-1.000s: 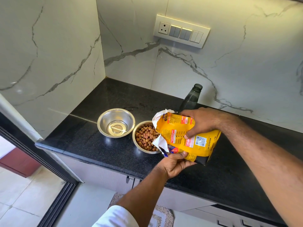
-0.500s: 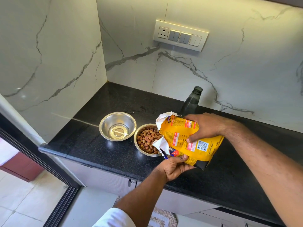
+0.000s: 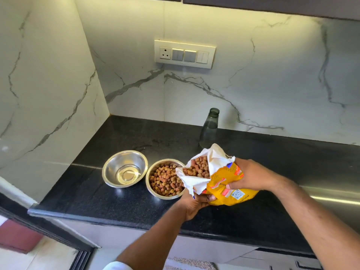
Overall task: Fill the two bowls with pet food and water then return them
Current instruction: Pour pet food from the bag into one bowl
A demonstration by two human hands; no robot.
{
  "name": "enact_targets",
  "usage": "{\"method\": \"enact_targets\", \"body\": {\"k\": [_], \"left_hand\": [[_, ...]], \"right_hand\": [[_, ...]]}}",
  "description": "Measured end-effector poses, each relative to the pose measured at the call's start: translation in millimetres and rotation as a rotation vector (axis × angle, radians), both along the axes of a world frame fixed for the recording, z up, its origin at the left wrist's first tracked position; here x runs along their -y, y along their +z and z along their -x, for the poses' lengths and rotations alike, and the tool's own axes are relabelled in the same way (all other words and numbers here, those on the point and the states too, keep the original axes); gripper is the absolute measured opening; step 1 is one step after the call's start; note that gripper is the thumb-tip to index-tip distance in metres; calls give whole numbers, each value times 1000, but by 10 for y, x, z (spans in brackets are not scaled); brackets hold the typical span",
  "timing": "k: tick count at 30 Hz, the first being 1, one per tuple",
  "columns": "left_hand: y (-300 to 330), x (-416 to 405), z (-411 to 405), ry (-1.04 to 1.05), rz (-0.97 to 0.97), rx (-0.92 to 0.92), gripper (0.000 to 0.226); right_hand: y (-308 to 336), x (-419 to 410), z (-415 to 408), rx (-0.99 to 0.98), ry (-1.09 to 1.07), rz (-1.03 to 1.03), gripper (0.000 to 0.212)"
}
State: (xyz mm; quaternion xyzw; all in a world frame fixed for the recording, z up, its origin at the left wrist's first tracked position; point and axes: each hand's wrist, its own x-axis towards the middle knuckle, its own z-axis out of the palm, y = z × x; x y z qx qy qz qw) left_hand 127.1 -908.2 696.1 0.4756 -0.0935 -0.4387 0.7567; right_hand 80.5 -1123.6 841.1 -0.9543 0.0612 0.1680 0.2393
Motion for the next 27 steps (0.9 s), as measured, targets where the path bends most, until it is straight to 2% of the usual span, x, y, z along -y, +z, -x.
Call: {"method": "enact_targets", "body": {"k": [3, 5, 8, 10, 16, 21, 24, 27], "left_hand": [[57, 50, -74, 27, -79, 97, 91], [78, 126, -139, 43, -139, 154, 90], [174, 253, -246, -26, -315, 318, 50], [206, 347, -342, -88, -421, 454, 36], [287, 622, -589, -215, -539, 719, 51], [336, 914, -824, -271, -550, 801, 58], [347, 1016, -938, -294, -528, 768, 53], [264, 1015, -1025, -318, -518, 740, 49]], "right_hand": [[-212, 149, 164, 53, -93, -94, 78], [-393, 272, 285, 83, -210, -231, 79], [-709, 389, 450, 115, -378, -428, 85], [-901, 431, 528, 137, -479, -519, 86], [-1261, 518, 617, 220, -651, -704, 86], [-1419, 670, 527, 245, -720, -818, 91], [-1442, 734, 445, 256, -717, -844, 76], [-1478, 758, 375, 271, -679, -847, 76]]}}
